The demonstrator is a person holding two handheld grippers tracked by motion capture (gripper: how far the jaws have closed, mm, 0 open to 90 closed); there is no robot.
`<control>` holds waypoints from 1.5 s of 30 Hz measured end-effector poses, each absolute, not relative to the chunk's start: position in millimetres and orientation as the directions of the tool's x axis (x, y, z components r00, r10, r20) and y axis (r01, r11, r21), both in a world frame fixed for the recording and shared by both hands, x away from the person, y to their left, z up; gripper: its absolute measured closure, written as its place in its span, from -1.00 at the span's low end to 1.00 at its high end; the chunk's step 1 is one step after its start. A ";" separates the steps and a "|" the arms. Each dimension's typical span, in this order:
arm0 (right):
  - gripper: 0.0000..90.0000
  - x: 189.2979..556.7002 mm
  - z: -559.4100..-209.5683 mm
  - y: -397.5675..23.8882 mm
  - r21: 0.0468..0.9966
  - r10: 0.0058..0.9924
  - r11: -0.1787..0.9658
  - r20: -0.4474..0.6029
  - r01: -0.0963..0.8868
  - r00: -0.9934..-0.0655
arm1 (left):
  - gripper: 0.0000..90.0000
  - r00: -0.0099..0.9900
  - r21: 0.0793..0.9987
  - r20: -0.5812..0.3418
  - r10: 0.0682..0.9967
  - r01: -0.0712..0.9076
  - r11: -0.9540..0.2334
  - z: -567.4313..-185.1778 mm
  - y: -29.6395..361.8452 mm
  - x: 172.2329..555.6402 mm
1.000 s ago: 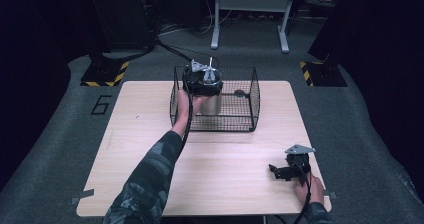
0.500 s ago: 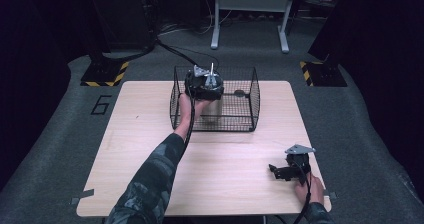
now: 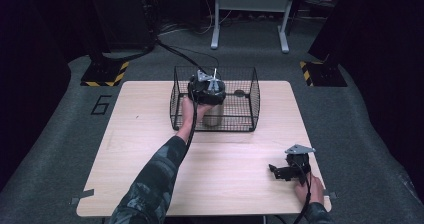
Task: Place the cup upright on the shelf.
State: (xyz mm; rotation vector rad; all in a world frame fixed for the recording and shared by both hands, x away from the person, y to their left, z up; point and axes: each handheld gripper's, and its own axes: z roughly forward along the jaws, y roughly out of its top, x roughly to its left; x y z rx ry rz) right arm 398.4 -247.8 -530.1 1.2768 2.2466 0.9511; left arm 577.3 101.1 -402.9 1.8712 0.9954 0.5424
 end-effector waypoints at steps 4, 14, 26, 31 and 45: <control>-1.00 398.4 -530.1 -247.8 0.718 0.859 0.357 -0.001 0.597 -0.512 | -0.91 0.580 0.872 -0.030 0.814 0.412 -0.262 -406.9 100.9 578.4; -1.00 398.4 -530.1 -247.8 0.718 0.859 0.356 0.000 0.598 -0.512 | -0.91 0.594 0.875 -0.022 0.804 0.401 -0.271 -410.1 103.4 578.0; -1.00 398.3 -530.1 -247.7 0.718 0.859 0.356 0.000 0.598 -0.511 | -0.92 0.627 0.879 0.003 0.779 0.370 -0.301 -414.7 110.1 569.2; -1.00 398.3 -530.1 -247.7 0.718 0.859 0.356 0.000 0.598 -0.511 | -0.92 0.624 0.882 0.006 0.781 0.365 -0.299 -415.3 109.7 566.0; -1.00 398.4 -530.2 -247.8 0.720 0.859 0.357 -0.002 0.596 -0.512 | -0.93 0.629 0.868 0.009 0.777 0.381 -0.318 -410.6 111.1 563.6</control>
